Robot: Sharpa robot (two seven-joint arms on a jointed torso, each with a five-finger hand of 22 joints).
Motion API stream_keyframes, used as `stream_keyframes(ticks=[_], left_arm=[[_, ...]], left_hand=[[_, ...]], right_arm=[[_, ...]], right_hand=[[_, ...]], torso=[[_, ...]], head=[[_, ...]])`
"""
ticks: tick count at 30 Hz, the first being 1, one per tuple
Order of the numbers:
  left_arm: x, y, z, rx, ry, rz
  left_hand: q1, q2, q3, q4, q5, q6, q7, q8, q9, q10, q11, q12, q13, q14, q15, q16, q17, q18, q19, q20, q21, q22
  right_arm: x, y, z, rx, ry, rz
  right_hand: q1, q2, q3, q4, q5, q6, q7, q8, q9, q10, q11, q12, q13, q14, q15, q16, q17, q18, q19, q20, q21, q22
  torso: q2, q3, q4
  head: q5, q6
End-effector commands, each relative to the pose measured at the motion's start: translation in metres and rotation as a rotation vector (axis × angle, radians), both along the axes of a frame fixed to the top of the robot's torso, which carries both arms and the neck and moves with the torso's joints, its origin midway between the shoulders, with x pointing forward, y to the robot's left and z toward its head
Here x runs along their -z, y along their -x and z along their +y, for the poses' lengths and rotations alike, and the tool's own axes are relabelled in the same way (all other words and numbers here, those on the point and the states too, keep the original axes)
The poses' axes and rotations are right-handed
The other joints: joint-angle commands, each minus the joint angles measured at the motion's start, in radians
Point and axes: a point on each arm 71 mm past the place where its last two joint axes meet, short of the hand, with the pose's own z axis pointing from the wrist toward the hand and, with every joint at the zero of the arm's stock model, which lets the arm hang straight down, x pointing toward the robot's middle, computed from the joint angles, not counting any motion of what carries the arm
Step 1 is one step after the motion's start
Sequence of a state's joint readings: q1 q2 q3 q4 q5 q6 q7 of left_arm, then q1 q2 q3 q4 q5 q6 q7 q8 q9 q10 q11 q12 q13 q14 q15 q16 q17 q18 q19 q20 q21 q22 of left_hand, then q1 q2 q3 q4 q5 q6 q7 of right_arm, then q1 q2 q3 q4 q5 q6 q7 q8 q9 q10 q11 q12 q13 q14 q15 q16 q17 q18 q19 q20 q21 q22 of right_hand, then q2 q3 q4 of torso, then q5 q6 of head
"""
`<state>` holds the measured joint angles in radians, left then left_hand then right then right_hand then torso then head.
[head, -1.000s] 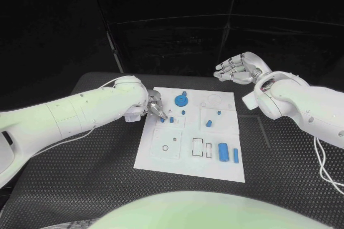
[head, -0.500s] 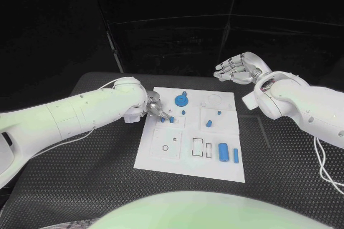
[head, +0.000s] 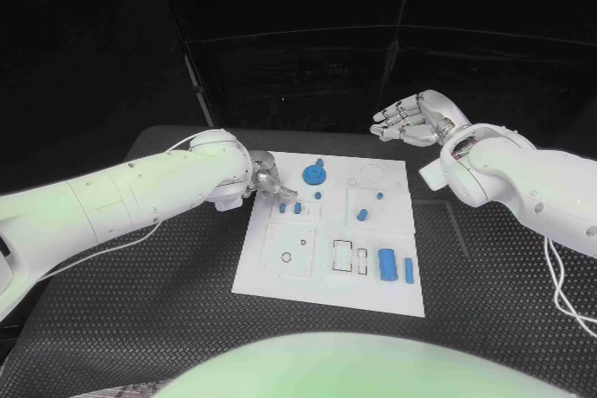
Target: Assemble the parts on the task board
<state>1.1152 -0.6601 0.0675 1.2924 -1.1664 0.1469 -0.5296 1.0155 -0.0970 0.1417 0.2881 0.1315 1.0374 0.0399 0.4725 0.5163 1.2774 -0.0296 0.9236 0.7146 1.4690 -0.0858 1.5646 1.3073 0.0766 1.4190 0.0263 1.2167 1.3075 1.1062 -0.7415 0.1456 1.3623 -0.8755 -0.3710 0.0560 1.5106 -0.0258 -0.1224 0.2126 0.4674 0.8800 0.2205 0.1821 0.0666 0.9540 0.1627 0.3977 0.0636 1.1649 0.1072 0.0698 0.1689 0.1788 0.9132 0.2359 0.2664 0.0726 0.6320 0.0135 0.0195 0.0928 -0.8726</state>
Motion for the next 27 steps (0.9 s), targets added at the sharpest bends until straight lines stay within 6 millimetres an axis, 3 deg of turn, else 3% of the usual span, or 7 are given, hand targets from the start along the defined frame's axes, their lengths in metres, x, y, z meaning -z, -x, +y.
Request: stream_keyframes(ticks=[1, 7, 10, 12, 16, 24, 27], left_arm=[[-0.009, -0.002, -0.001, -0.061, 0.096, -0.042], [-0.021, -0.006, -0.008, -0.036, 0.242, -0.139], [-0.027, -0.008, -0.019, 0.019, 0.343, -0.244], [-0.031, -0.009, -0.026, 0.074, 0.393, -0.323], [-0.032, -0.007, -0.039, 0.183, 0.428, -0.445], [-0.021, -0.006, -0.06, 0.354, 0.336, -0.528], [-0.015, -0.007, -0.064, 0.39, 0.28, -0.511]], left_hand=[[0.027, 0.011, -0.024, -0.002, 0.011, -0.032, 0.013, -0.016, -0.008, -0.048, 0.012, -0.069, -0.082, 0.091, 0.011, -0.018, 0.223, 0.015, -0.027, 0.006, -0.054, -0.003], [0.199, 0.018, -0.038, -0.046, 0.031, -0.149, 0.068, -0.073, -0.05, -0.222, 0.066, -0.17, -0.152, -0.07, 0.055, -0.286, -0.14, 0.094, -0.278, 0.042, -0.53, -0.293], [0.33, 0.014, -0.015, -0.086, 0.029, -0.192, 0.097, -0.118, -0.1, -0.336, 0.1, -0.275, -0.231, -0.289, 0.085, -0.588, -0.474, 0.094, -0.358, 0.072, -0.639, -0.358], [0.414, 0.018, 0.03, -0.112, 0.026, -0.186, 0.107, -0.153, -0.143, -0.359, 0.117, -0.363, -0.309, -0.349, 0.098, -0.689, -0.569, 0.097, -0.382, 0.09, -0.698, -0.4], [0.476, -0.025, 0.086, -0.135, 0.015, -0.128, 0.107, -0.229, -0.236, -0.303, 0.119, -0.503, -0.464, -0.315, 0.1, -0.732, -0.639, 0.104, -0.342, 0.1, -0.743, -0.447], [0.467, -0.061, 0.075, -0.148, 0.011, -0.123, 0.109, -0.282, -0.287, -0.328, 0.133, -0.577, -0.541, -0.271, 0.109, -0.723, -0.664, 0.105, -0.301, 0.101, -0.75, -0.461], [0.458, -0.059, 0.06, -0.152, 0.009, -0.108, 0.101, -0.298, -0.307, -0.324, 0.129, -0.587, -0.567, -0.154, 0.104, -0.552, -0.509, 0.106, -0.238, 0.095, -0.72, -0.448]], right_arm=[[-0.002, 0.0, 0.001, -0.008, -0.004, -0.006], [-0.001, 0.0, 0.001, -0.009, -0.004, -0.005], [-0.001, 0.0, 0.002, -0.009, -0.004, -0.005], [-0.001, 0.0, 0.002, -0.01, -0.005, -0.005], [-0.002, 0.0, 0.002, -0.012, -0.005, -0.005], [-0.002, 0.0, 0.004, -0.017, -0.006, -0.004], [-0.002, 0.0, 0.005, -0.019, -0.007, -0.004]], right_hand=[[-0.002, -0.001, 0.004, -0.001, 0.006, -0.003, 0.008, -0.005, -0.001, -0.009, 0.001, -0.005, -0.001, -0.002, 0.006, -0.003, -0.001, 0.004, 0.006, 0.002, -0.006, -0.001], [-0.002, -0.001, 0.004, -0.001, 0.006, -0.003, 0.008, -0.005, -0.001, -0.009, 0.001, -0.005, -0.001, -0.002, 0.006, -0.003, -0.001, 0.004, 0.006, 0.002, -0.006, -0.001], [-0.004, -0.001, 0.005, 0.001, 0.006, -0.003, 0.008, -0.005, -0.001, -0.009, 0.001, -0.005, -0.001, -0.003, 0.007, -0.003, -0.002, 0.004, 0.006, 0.003, -0.007, -0.001], [-0.004, -0.001, 0.005, 0.001, 0.006, -0.003, 0.008, -0.005, -0.001, -0.009, 0.001, -0.005, -0.001, -0.003, 0.007, -0.003, -0.002, 0.004, 0.006, 0.003, -0.007, -0.001], [-0.004, -0.001, 0.005, 0.001, 0.006, -0.003, 0.008, -0.005, -0.001, -0.009, 0.001, -0.005, -0.001, -0.003, 0.007, -0.003, -0.002, 0.004, 0.006, 0.003, -0.007, -0.002], [-0.004, -0.001, 0.005, 0.001, 0.006, -0.003, 0.008, -0.005, -0.001, -0.009, 0.001, -0.005, -0.001, -0.003, 0.007, -0.003, -0.002, 0.004, 0.006, 0.003, -0.007, -0.002], [-0.004, -0.001, 0.005, 0.001, 0.006, -0.003, 0.008, -0.005, -0.001, -0.009, 0.001, -0.005, -0.001, -0.003, 0.007, -0.003, -0.002, 0.004, 0.006, 0.003, -0.007, -0.002]], torso=[[0.001, 0.0, 0.0], [0.001, 0.0009, -0.0006], [0.002, 0.0006, -0.0015], [0.003, -0.0005, -0.0022], [0.003, -0.0013, -0.0018], [0.004, -0.0009, -0.0027], [0.003, -0.0015, -0.0026]], head=[[-0.001, 0.0], [-0.006, 0.0], [-0.01, 0.0], [-0.013, 0.0], [-0.019, 0.0], [-0.021, 0.0], [-0.023, 0.0]])
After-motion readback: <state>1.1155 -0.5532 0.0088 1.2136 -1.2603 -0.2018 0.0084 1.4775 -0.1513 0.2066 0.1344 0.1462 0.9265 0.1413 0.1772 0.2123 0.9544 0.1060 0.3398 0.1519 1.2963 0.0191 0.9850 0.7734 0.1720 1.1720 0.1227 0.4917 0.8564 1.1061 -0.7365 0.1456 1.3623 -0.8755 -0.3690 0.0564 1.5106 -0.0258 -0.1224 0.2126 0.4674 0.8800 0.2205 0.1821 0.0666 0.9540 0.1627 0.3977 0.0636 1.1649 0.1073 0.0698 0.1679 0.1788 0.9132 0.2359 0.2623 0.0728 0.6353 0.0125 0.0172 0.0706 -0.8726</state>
